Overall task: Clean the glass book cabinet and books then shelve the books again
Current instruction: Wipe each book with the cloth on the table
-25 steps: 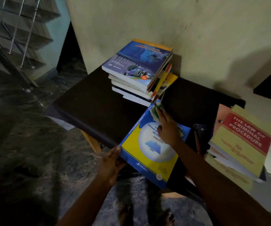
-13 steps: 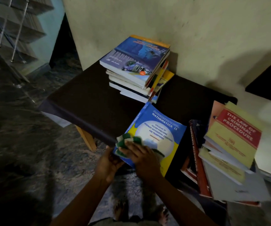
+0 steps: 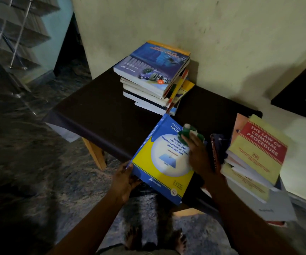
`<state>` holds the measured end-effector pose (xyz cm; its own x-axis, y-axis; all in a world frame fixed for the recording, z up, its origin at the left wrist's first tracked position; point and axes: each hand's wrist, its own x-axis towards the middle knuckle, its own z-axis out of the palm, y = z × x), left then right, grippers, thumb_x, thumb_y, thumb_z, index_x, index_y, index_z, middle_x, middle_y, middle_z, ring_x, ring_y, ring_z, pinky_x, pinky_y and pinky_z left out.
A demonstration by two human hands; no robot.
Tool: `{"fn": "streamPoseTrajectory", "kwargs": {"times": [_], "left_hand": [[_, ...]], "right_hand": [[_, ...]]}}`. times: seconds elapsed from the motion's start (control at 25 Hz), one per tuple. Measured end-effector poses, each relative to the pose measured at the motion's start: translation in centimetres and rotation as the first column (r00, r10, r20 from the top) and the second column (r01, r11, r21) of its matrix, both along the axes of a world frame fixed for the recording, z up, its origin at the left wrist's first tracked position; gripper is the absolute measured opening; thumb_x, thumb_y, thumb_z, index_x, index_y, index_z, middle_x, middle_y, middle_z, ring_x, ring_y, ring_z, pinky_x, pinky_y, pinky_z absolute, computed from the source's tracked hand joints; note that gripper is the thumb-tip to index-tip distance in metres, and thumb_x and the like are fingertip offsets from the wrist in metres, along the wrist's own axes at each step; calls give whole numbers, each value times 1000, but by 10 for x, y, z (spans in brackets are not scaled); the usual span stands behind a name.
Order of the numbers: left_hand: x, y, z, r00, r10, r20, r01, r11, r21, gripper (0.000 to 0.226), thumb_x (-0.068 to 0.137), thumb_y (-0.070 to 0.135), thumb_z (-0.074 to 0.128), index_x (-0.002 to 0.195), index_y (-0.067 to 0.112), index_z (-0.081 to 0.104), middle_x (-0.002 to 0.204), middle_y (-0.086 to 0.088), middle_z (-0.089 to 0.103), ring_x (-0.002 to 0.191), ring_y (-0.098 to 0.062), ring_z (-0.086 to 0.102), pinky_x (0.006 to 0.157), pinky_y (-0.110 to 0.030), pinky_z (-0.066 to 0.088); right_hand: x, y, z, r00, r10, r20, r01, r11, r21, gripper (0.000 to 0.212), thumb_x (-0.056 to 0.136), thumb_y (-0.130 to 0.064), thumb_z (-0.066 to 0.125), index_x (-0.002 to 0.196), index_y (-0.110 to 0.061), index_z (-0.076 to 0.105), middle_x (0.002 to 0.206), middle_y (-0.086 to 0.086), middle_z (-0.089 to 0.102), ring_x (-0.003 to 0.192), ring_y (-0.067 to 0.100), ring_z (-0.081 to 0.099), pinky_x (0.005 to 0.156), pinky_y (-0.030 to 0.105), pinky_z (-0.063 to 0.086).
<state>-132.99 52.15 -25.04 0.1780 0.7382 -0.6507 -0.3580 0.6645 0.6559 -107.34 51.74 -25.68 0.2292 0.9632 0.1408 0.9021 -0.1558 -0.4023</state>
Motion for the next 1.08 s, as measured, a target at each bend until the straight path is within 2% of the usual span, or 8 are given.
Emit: {"fn": "streamPoseTrajectory", "kwargs": {"times": [0.2, 0.32, 0.44, 0.6, 0.68, 0.76, 0.92, 1.08], "left_hand": [[0, 1, -7, 1000, 2, 24, -2, 1000, 17, 16, 98, 14, 41, 90, 18, 54, 64, 6, 70, 54, -10, 66, 55, -30, 55], [1, -2, -9, 1000, -3, 17, 3, 1000, 4, 14, 96, 10, 46, 87, 16, 54, 64, 2, 69, 53, -10, 65, 60, -32, 53], [4, -6, -3, 1000, 1, -31, -1, 1000, 16, 14, 91, 2, 53, 81, 11, 56, 66, -5, 65, 47, -7, 62, 45, -20, 51], [11, -13, 25, 997, 52, 48, -60, 980, 189, 13, 89, -3, 54, 93, 7, 60, 73, -1, 71, 58, -8, 67, 53, -21, 55], [11, -15, 43, 996, 76, 50, -89, 935, 345, 13, 86, -3, 57, 96, 5, 59, 84, -5, 69, 67, -10, 67, 63, -28, 56], [6, -16, 63, 996, 90, -16, -66, 821, 567, 12, 86, -1, 58, 93, 9, 60, 84, 3, 70, 76, -10, 64, 71, -29, 53], [5, -14, 109, 914, 315, -255, 117, 398, 910, 17, 89, 9, 58, 100, 22, 62, 95, 15, 67, 91, 5, 62, 79, -12, 47], [9, -3, 68, 844, 274, -462, 494, -60, 867, 30, 97, 17, 43, 125, 16, 54, 136, 2, 51, 130, -8, 44, 111, -24, 29]], "right_hand": [[-66, -59, -19, 985, 128, 112, -136, 988, 72, 65, 70, -6, 30, 124, -26, 58, 133, 6, 55, 121, 27, 52, 88, 42, 50], [-101, -94, -25, 967, 248, 60, -251, 968, 31, 64, 72, -7, 39, 128, -37, 50, 139, 1, 49, 129, 17, 40, 92, 33, 36], [-105, -105, -12, 939, 340, -42, -333, 935, 124, 56, 77, -3, 38, 125, -27, 55, 137, -1, 49, 127, 13, 41, 99, 24, 30], [-84, -100, 43, 893, 218, -394, -123, 960, 252, 51, 92, 5, 40, 133, -23, 48, 137, -2, 45, 124, -3, 42, 105, 25, 38], [-70, -100, 85, 889, 128, -440, -5, 963, 270, 53, 93, 3, 41, 136, -27, 44, 131, -4, 47, 108, 1, 52, 91, 7, 40], [-58, -99, 121, 909, 94, -405, 56, 937, 345, 53, 91, 0, 40, 136, -27, 37, 130, -7, 47, 105, 7, 55, 84, -2, 35], [-44, -97, 155, 955, 112, -276, 24, 895, 446, 53, 86, 0, 39, 133, -25, 38, 133, -24, 34, 121, -25, 29, 98, -1, 25], [-40, -98, 157, 965, 117, -233, 11, 875, 484, 51, 87, 0, 39, 133, -22, 39, 134, -23, 34, 123, -23, 28, 100, 1, 25]]}}
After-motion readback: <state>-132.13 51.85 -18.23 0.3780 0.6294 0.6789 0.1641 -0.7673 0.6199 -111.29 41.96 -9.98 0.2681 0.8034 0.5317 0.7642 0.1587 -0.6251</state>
